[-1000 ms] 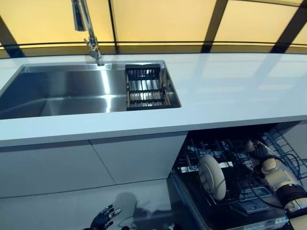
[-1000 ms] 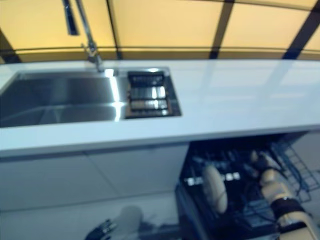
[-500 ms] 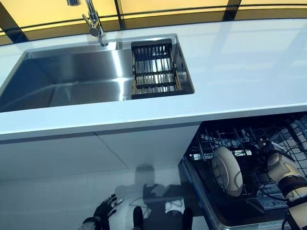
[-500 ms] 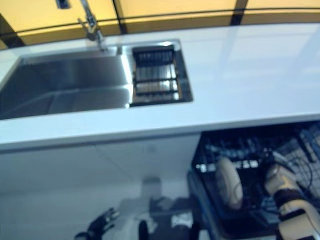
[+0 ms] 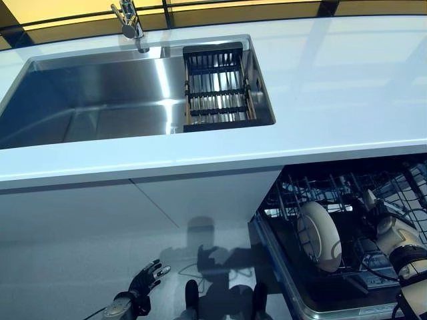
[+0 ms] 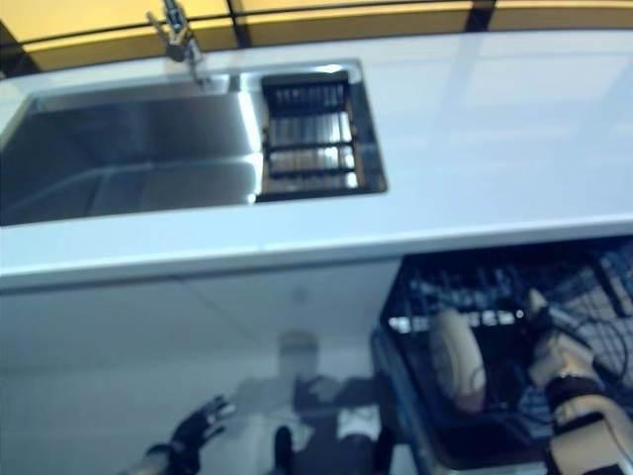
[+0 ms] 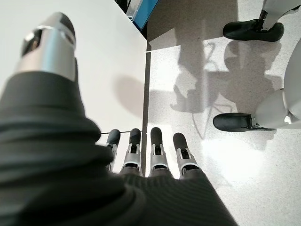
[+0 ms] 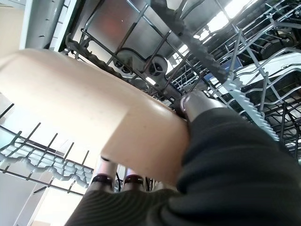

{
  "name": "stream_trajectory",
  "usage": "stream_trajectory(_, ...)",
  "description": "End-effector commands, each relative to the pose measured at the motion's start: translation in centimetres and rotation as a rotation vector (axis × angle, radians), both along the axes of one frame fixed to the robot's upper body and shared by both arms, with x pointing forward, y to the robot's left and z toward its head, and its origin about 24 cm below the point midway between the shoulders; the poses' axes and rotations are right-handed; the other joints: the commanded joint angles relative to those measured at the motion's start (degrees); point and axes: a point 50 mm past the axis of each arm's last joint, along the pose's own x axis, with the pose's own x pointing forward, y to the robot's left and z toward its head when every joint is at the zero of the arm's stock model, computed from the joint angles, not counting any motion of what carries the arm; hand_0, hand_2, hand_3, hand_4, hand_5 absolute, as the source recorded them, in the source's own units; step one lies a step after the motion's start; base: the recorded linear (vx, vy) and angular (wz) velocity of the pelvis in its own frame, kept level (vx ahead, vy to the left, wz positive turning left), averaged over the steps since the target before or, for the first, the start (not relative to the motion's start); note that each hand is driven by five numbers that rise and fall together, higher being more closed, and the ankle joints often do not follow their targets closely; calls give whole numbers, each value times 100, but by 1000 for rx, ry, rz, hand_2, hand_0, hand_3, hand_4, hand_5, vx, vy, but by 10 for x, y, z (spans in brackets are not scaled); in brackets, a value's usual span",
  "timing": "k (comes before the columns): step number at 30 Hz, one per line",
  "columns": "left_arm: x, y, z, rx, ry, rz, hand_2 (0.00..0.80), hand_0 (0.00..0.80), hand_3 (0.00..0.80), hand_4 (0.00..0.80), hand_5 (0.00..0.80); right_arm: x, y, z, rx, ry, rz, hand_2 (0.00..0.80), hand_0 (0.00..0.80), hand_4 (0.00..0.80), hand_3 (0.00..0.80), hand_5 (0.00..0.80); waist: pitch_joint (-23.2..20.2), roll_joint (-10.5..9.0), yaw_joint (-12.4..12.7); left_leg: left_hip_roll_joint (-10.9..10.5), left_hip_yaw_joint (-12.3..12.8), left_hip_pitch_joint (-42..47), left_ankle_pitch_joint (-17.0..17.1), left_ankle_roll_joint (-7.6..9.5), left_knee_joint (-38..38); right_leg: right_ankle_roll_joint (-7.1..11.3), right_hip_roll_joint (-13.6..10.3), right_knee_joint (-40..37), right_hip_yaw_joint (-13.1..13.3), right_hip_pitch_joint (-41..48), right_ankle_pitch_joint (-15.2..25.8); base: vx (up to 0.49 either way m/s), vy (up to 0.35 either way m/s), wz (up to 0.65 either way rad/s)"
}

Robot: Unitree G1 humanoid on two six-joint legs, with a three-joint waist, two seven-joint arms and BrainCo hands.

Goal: Take plates into dishwasher

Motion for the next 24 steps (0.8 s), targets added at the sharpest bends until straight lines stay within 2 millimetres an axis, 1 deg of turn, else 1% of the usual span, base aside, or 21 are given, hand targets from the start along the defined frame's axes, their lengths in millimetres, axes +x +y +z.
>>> stream_trajectory(1, 13, -3, 8, -10, -43, -26, 0, 0, 0, 0, 0, -20, -31, 13, -153, 78, -108, 800, 800, 800, 800, 800, -90, -216, -13, -364, 227, -35, -216, 277, -16, 187, 146, 170, 55, -32, -14, 0, 0, 0)
stream_trajectory(2, 13, -4, 7, -9, -41, -26, 0, 0, 0, 0, 0, -22, -32, 13, -151, 69, -115, 800, 800, 800, 800, 800, -102, -226, -13, -361, 229, -28, -220, 279, -16, 185, 150, 168, 57, -21, -16, 0, 0, 0)
stream_trajectory(3, 13, -4, 7, -9, -41, -26, 0, 0, 0, 0, 0, -22, -32, 12, -150, 69, -116, 681, 681, 681, 681, 681, -103, -227, -12, -361, 229, -27, -220, 279, -16, 185, 150, 168, 58, -19, -16, 0, 0, 0)
stream_trajectory(4, 11, -3, 7, -9, -38, -24, 0, 0, 0, 0, 0, -22, -33, 13, -135, 62, -129, 0, 0, 0, 0, 0, -121, -237, -14, -367, 222, -12, -226, 284, -16, 184, 156, 160, 69, -7, -15, 0, 0, 0)
stream_trajectory(10, 8, -3, 5, -9, -25, -24, 0, 0, 0, 0, 0, -21, -32, 15, -125, 31, -133, 0, 0, 0, 0, 0, -177, -265, -28, -366, 225, 34, -237, 280, -16, 183, 170, 149, 79, 39, -16, 0, 0, 0)
stream_trajectory(14, 4, -2, 1, -12, -8, -16, 0, 0, 0, 0, 0, -20, -33, 22, -117, 6, -133, 0, 0, 0, 0, 0, -253, -311, -54, -361, 249, 78, -251, 273, -16, 176, 187, 134, 100, 97, -28, 39, 36, -1)
stream_trajectory(24, -10, -1, -8, -15, 40, 3, 0, 0, 0, 0, 0, -20, -33, 33, 0, -83, -108, 0, 0, 0, 0, 0, -479, -512, -135, -329, 314, 245, -316, 295, -16, 158, 218, 156, 183, 245, -86, 60, 33, -5)
